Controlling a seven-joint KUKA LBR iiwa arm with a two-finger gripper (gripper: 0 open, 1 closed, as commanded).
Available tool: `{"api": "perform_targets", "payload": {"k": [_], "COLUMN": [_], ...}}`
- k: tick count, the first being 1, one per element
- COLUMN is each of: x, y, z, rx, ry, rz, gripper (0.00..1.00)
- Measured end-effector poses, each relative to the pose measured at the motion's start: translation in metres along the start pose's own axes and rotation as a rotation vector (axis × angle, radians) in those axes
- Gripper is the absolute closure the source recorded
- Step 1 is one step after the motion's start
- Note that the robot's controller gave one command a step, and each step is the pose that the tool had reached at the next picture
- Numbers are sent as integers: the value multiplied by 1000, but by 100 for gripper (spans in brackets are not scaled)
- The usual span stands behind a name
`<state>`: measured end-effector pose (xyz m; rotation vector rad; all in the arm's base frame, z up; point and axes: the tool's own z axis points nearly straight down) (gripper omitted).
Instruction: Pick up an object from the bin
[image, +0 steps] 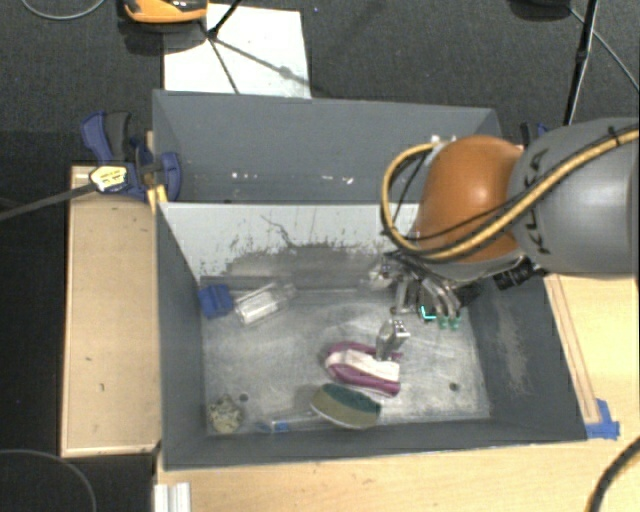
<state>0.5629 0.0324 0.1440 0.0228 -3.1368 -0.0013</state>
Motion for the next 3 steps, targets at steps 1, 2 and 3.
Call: {"api": "perform_targets", "payload": {"k": [1, 2, 3], "x": [52, 49, 54], "y": [-23, -23, -32], "z": [68, 66, -63], "rx": [1, 1, 2], "ry": [-4, -11, -14], "rz": [-106, -105, -125], "gripper": [0, 100, 100]}}
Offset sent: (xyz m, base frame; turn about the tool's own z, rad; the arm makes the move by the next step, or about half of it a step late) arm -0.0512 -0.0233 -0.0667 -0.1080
